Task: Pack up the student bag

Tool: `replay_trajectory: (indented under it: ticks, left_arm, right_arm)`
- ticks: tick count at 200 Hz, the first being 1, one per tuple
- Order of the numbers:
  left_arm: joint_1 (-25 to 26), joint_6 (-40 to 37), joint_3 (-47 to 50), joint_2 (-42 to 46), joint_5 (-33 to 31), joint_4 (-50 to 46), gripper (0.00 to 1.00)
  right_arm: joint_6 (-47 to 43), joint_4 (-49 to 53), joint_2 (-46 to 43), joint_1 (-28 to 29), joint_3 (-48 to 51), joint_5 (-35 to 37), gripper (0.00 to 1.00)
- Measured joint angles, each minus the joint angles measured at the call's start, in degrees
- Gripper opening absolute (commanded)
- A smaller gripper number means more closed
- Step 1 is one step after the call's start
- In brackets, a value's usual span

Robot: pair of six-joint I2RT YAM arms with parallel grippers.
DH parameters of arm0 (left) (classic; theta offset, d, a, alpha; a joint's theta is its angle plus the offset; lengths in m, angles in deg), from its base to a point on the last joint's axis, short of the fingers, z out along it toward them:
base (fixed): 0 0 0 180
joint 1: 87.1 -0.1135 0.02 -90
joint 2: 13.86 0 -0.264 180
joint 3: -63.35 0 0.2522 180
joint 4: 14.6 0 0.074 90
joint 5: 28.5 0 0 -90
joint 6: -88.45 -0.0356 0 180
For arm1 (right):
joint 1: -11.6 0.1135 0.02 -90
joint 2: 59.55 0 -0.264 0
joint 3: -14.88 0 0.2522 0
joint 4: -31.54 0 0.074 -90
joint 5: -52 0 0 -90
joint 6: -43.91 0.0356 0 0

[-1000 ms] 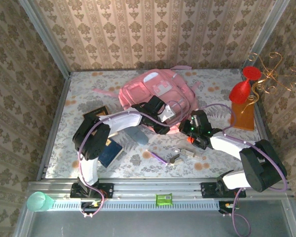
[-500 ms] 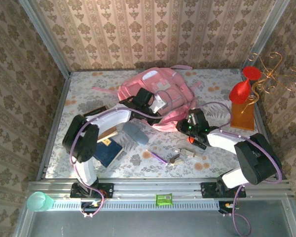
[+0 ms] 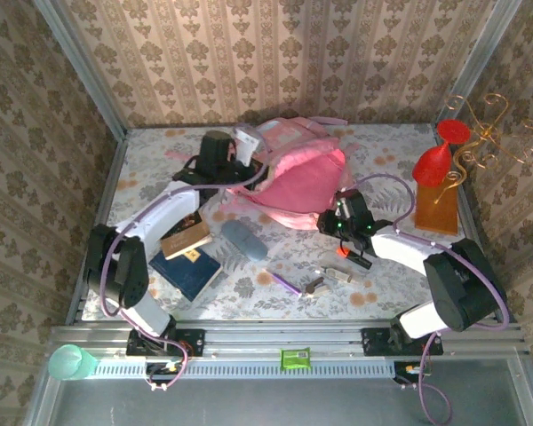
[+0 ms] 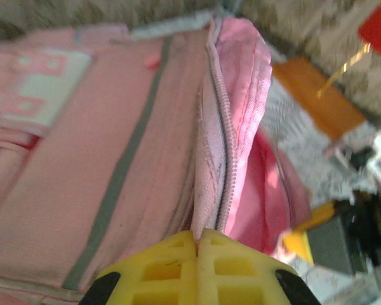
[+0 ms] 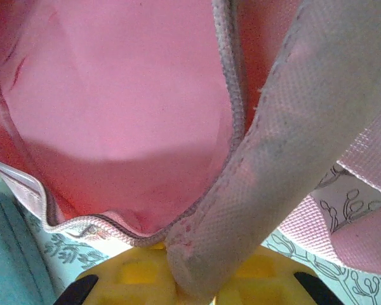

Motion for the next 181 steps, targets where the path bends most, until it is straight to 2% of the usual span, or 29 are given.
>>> replay_trajectory:
  ticks: [30, 49, 72, 90, 132, 157, 181]
  left_arm:
    - [-5.6, 4.8, 0.0, 0.6, 2.4, 4.1, 0.0]
    - [-7.3, 6.2, -0.1, 0.2, 3.0, 3.9, 0.0]
    - [-8.8, 6.9, -0.1, -0.7, 2.6, 2.8, 0.12]
    - [-9.7, 7.4, 0.5, -1.0, 0.7, 1.8, 0.28]
    - [-11.3, 9.7, 11.6, 0.4, -1.0, 1.8, 0.54]
    - [-11.3, 11.3, 21.7, 7.8, -4.0, 0.7, 0.64]
    - [-11.6, 13.1, 28.7, 19.0, -11.7, -2.3, 0.67]
  right_arm:
    - [1.6, -3.3, 0.0, 1.3, 2.4, 0.0, 0.21]
    - [2.4, -4.2, 0.0, 2.8, 3.0, 0.0, 0.32]
    - [2.0, -2.9, 0.0, 4.6, 2.7, 0.3, 0.43]
    - [0.4, 1.6, -0.5, 5.3, 1.8, 2.4, 0.49]
    - [-3.0, 12.4, -9.5, 5.6, -1.3, 9.4, 0.61]
    - [-4.3, 13.0, -14.2, 9.0, -3.0, 9.9, 0.64]
    - [-4.3, 12.2, -11.1, 15.7, -6.7, 8.3, 0.66]
